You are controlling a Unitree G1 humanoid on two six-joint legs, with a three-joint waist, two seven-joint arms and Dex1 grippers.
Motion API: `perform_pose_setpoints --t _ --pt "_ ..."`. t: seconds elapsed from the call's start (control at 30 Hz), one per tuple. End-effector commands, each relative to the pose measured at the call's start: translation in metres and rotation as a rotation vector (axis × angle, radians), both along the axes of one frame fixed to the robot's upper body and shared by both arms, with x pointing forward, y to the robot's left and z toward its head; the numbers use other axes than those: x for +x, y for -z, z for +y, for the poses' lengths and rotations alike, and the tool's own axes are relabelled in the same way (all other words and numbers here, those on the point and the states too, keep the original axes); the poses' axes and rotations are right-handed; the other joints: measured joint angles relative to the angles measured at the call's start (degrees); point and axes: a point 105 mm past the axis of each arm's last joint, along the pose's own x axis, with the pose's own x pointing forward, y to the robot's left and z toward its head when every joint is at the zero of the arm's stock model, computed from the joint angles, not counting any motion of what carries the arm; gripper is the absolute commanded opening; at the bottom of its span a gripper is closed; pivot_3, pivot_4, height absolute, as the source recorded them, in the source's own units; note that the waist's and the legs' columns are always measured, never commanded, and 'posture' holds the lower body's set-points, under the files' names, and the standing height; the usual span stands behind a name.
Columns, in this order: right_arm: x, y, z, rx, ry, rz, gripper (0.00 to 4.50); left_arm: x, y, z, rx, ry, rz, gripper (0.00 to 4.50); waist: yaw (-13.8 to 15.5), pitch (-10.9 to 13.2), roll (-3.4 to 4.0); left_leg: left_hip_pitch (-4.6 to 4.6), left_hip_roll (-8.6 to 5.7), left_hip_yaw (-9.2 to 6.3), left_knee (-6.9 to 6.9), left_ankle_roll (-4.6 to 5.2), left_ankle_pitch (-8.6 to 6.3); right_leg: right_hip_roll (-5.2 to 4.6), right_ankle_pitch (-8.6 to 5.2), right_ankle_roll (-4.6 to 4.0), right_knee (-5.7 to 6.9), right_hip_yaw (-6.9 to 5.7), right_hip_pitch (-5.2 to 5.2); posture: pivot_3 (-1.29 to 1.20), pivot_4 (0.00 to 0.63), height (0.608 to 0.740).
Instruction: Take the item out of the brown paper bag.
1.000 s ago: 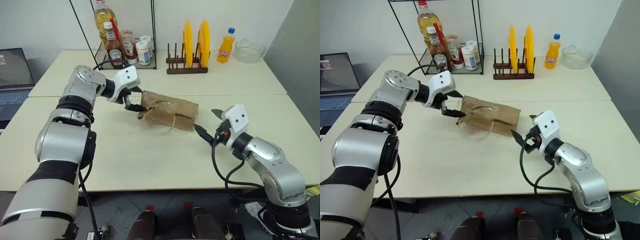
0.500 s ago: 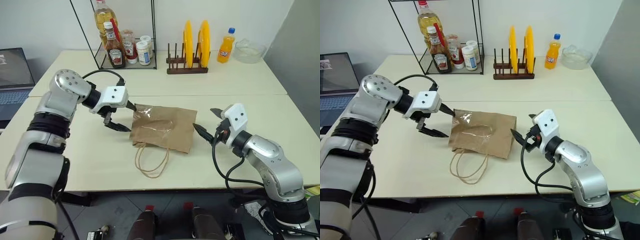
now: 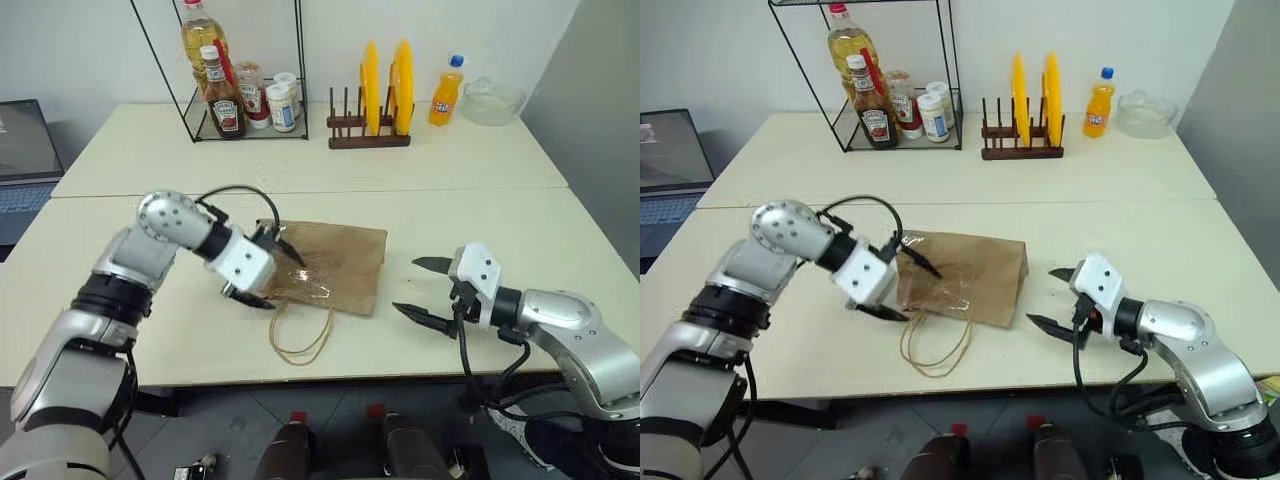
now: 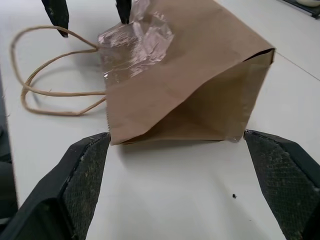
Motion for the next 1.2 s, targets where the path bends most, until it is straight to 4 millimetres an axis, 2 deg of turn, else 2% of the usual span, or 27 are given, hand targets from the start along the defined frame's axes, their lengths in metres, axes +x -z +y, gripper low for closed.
perform_pose_setpoints --t 0.03,0.13,0.2,0.27,0.37,0.43,0.57,0.7,0.73,0.97,1.1,1.2 --pt "-0.003 -0.004 0.001 -0.006 -0.031 -0.038 4.49 -0.006 0.010 -0.010 -0.018 0.042 0.002 4.50 0.0 0.0 0.00 0.00 -0.01 0.00 0.01 0.00 0.00 0.00 0.00 0.00 0.00 0.00 0.01 0.00 0.150 0.740" --pt "-0.003 -0.003 0.000 -0.013 -0.030 -0.040 4.49 -0.004 0.018 -0.019 -0.055 0.040 -0.004 4.50 0.3 0.0 -0.01 -0.02 -0.07 0.01 0.05 0.00 0.00 -0.03 0.00 0.00 -0.02 0.01 0.04 0.00 0.150 0.740" --pt "-0.005 -0.003 0.000 -0.021 -0.036 -0.048 4.49 0.001 0.013 -0.035 -0.188 -0.037 0.051 4.50 0.6 0.0 -0.01 -0.03 -0.08 0.00 0.05 0.01 0.00 -0.04 0.00 0.00 -0.03 0.00 0.04 0.00 0.150 0.740" --pt "-0.007 0.000 0.003 -0.046 -0.058 -0.066 4.50 0.004 0.006 -0.047 -0.296 -0.118 0.138 4.12 0.7 0.0 -0.01 -0.02 -0.08 -0.01 0.06 0.01 0.00 -0.04 0.00 0.00 -0.02 0.00 0.06 0.00 0.150 0.740" --pt "-0.015 0.016 0.007 -0.131 -0.125 -0.078 4.50 0.003 -0.011 -0.056 -0.399 -0.207 0.282 3.33 0.6 0.0 -0.01 -0.02 -0.07 0.00 0.06 0.02 0.00 -0.03 0.00 0.01 -0.01 0.00 0.05 0.00 0.150 0.740" --pt "-0.019 0.023 0.011 -0.171 -0.179 -0.093 4.50 0.002 -0.025 -0.059 -0.461 -0.260 0.374 2.65 0.3 0.0 -0.01 -0.02 -0.04 0.00 0.05 0.01 0.00 -0.01 0.00 0.01 0.00 -0.01 0.03 0.00 0.150 0.740" --pt "-0.022 0.033 0.017 -0.239 -0.273 -0.141 4.50 0.002 -0.036 -0.061 -0.514 -0.323 0.452 1.44 0.0 0.0 -0.01 0.02 -0.03 0.01 0.04 0.01 0.01 -0.01 -0.01 0.02 0.00 -0.01 0.05 0.00 0.150 0.740" --pt "-0.026 0.040 0.035 -0.318 -0.434 -0.288 4.50 0.013 -0.053 -0.065 -0.617 -0.416 0.525 0.18 0.0 0.0 -0.01 0.02 -0.04 -0.01 0.04 0.00 0.01 -0.01 -0.01 0.02 -0.01 -0.02 0.05 0.00 0.150 0.740" --pt "-0.027 0.039 0.039 -0.322 -0.461 -0.326 4.50 0.016 -0.054 -0.065 -0.632 -0.435 0.529 0.02 0.0 0.0 -0.02 0.01 -0.03 -0.02 0.05 0.00 0.01 -0.01 -0.01 0.02 -0.01 -0.03 0.05 0.00 0.150 0.740" --pt "-0.022 0.036 0.064 -0.367 -0.618 -0.779 4.50 0.044 -0.048 -0.069 -0.702 -0.606 0.526 0.02 0.2 0.0 -0.02 0.04 -0.06 0.02 0.06 -0.23 0.14 -0.02 0.00 0.01 -0.03 0.00 0.05 0.00 0.150 0.740" --pt "-0.012 0.043 0.077 -0.367 -0.652 -0.877 4.50 0.054 -0.049 -0.070 -0.738 -0.647 0.534 0.02 0.2 0.0 -0.03 0.04 -0.08 0.04 0.04 -0.26 0.15 -0.01 0.00 0.00 -0.02 0.01 0.02 0.00 0.150 0.740" --pt "-0.012 0.047 0.091 -0.350 -0.702 -0.927 4.50 0.059 -0.053 -0.070 -0.767 -0.671 0.549 0.02 0.2 0.0 -0.03 0.04 -0.07 0.02 0.02 -0.27 0.16 -0.01 0.00 -0.01 -0.01 0.02 0.00 0.00 0.150 0.740"
